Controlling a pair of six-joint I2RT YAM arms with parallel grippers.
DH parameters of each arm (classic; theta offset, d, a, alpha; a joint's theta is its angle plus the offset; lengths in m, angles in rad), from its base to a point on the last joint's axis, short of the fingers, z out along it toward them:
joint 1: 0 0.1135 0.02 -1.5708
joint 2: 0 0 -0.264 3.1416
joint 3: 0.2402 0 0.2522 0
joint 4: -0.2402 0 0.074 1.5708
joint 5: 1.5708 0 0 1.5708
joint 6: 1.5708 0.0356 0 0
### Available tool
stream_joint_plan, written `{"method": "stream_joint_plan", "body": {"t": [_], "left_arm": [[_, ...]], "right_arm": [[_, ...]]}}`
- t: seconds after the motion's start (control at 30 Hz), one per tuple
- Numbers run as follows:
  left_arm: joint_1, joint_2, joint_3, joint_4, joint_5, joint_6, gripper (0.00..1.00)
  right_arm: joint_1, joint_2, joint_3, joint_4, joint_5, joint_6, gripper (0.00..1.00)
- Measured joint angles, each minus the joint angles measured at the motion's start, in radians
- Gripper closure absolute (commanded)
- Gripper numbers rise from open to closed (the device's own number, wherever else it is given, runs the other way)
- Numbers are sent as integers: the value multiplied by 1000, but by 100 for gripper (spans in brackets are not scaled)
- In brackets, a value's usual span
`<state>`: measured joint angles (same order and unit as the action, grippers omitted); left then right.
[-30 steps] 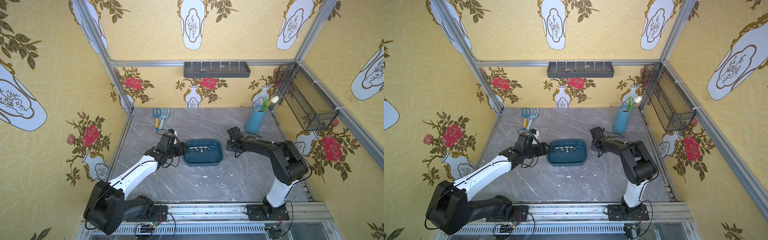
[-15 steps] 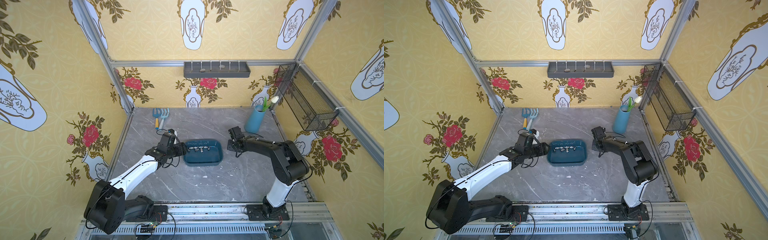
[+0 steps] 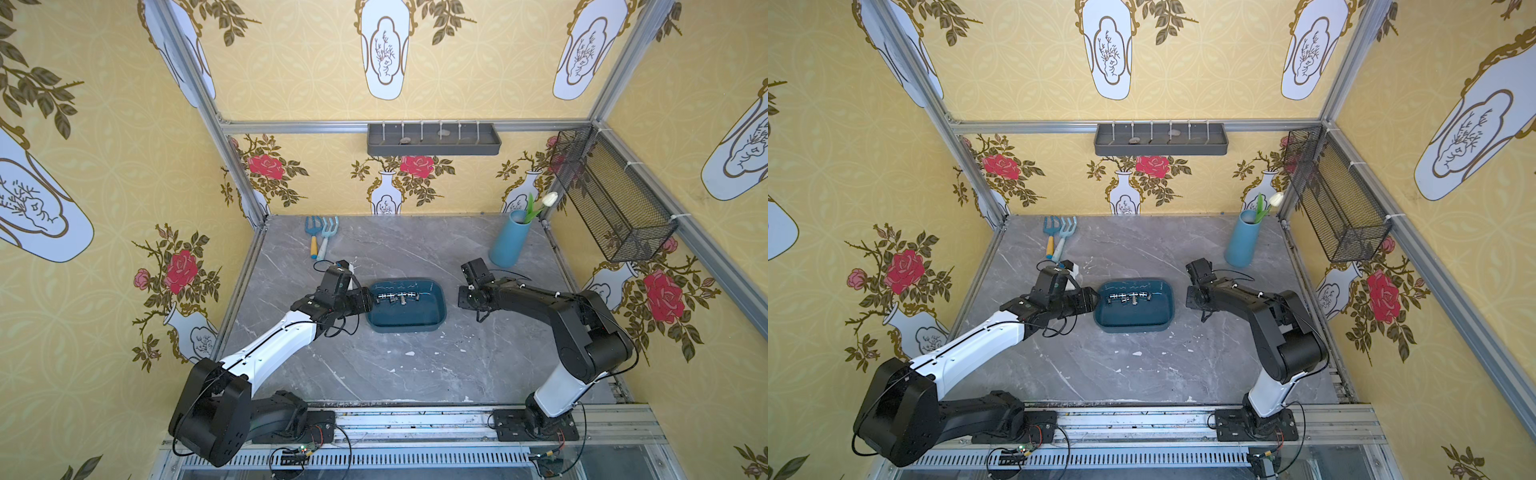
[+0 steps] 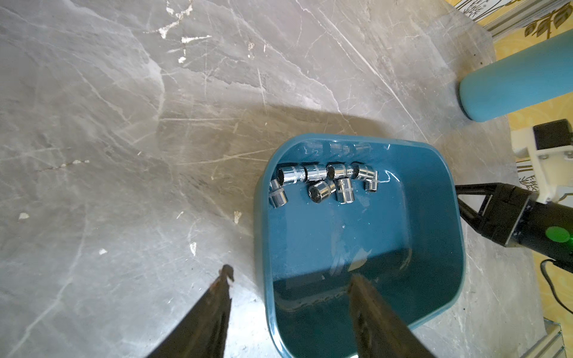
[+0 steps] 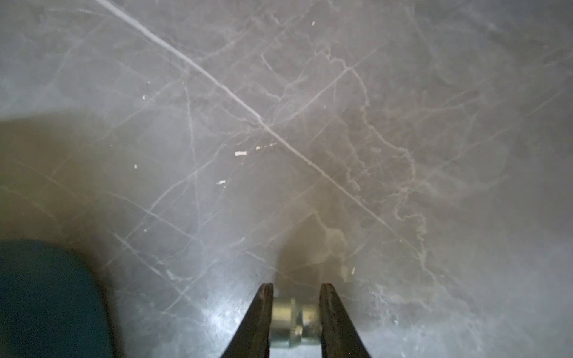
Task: Take out the socket from the storage box
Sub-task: Place the socket head at the center of the board.
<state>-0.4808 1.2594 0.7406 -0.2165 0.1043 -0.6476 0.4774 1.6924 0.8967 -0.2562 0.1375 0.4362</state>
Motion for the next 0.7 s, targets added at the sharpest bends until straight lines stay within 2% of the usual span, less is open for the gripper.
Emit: {"method": "stream_joint_plan", "body": {"t": [0.4, 0.7], "left_arm": [[0, -17, -9, 1, 0, -1, 35], [0, -16, -9, 1, -1, -1, 35]], "right_arm": [[-1, 13, -4, 16, 8, 2, 55], [-2, 2, -11, 19, 9, 2, 54]]}}
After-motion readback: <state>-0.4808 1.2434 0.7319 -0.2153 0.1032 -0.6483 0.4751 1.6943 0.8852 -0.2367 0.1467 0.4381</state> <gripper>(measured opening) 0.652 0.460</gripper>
